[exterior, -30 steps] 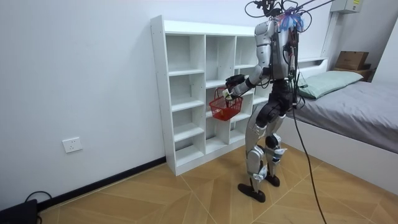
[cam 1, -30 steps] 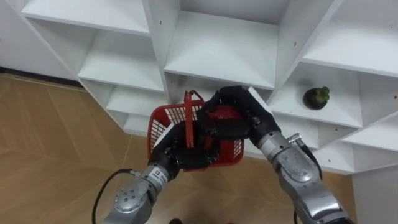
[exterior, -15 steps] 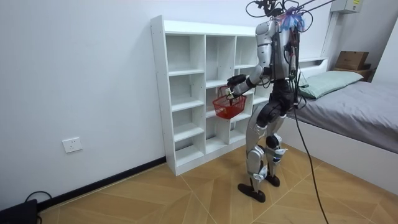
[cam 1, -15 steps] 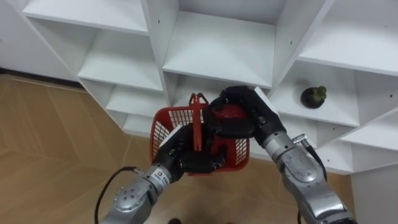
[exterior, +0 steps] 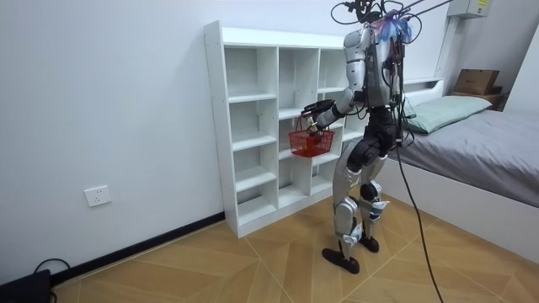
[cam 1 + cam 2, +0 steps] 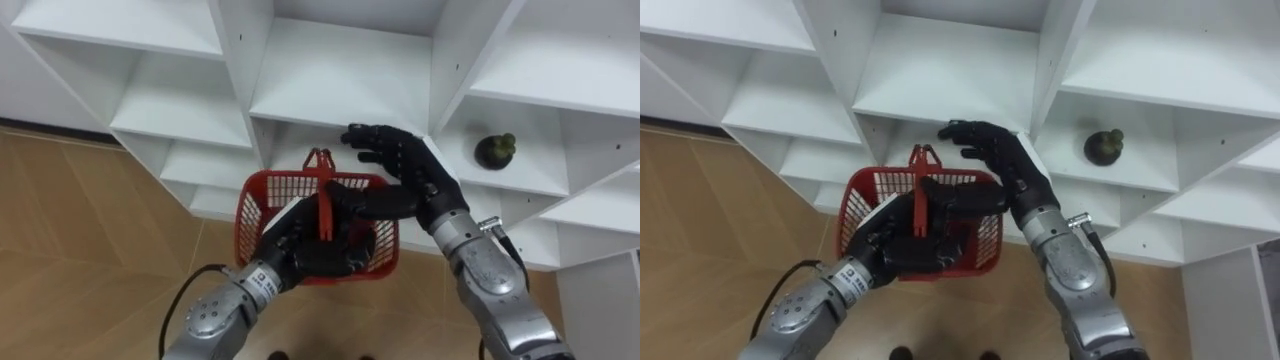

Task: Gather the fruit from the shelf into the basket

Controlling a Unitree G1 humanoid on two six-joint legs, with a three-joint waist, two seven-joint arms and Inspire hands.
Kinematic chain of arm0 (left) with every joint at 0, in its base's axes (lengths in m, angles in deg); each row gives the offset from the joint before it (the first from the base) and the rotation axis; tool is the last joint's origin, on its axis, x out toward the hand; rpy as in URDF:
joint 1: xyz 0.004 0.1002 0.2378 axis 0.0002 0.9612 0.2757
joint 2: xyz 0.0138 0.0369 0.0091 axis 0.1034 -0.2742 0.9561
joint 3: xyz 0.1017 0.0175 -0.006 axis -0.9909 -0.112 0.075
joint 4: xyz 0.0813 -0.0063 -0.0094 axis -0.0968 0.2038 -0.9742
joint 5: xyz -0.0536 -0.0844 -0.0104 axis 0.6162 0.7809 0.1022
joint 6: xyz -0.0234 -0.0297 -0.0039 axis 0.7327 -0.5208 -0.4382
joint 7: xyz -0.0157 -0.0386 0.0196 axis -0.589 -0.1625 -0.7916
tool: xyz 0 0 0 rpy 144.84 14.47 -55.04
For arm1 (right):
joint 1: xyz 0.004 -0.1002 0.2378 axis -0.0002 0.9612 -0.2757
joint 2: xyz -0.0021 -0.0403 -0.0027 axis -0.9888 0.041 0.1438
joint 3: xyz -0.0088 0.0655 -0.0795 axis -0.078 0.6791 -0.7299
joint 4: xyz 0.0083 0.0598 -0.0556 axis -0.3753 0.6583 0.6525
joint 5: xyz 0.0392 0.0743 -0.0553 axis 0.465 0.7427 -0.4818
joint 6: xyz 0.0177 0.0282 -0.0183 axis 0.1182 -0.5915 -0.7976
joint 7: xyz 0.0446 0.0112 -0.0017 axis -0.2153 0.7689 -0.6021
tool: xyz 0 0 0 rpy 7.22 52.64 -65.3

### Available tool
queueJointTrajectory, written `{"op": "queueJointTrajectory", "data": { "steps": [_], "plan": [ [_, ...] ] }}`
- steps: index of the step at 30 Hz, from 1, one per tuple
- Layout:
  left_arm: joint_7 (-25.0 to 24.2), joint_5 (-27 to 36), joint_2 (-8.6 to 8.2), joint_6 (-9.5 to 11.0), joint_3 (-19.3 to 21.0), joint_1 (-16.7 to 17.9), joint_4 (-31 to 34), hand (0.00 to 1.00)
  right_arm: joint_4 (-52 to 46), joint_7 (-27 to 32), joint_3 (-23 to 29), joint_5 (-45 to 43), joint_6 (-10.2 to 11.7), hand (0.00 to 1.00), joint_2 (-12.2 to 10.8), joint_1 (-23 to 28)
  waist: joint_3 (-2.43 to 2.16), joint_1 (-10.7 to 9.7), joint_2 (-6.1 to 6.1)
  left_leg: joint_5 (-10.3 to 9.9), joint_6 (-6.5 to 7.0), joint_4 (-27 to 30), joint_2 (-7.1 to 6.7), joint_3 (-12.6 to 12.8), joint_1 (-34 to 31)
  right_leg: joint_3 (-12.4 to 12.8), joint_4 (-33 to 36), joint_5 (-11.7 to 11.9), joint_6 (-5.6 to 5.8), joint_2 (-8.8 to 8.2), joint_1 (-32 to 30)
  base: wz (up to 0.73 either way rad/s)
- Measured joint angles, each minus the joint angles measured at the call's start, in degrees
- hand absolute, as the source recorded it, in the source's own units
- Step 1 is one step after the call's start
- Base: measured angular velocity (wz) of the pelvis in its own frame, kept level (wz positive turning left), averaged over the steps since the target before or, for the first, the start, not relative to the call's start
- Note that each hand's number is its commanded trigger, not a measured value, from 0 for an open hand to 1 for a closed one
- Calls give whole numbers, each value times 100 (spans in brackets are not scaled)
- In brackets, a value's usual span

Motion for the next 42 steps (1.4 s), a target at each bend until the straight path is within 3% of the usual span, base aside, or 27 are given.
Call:
{"op": "queueJointTrajectory", "data": {
  "steps": [30,37,42],
  "plan": [
    [2,-40,121,-17,4,-18,164,100,-7,-115,88,-5,220,0,-38,76,2,-34,111,-3,-7,-71,26,66,-8,6,-72,5,-5,20,-16,0],
    [-5,-156,133,-17,-8,74,166,100,-209,-40,53,83,255,0,-39,467,-1,-35,116,-4,-8,-89,19,75,135,26,-130,5,-3,63,144,0],
    [-18,-221,326,-16,31,247,181,100,-148,-92,71,236,197,0,37,709,-5,-42,127,-57,-52,-120,65,127,428,90,-283,27,8,117,456,-5]
  ]
}}
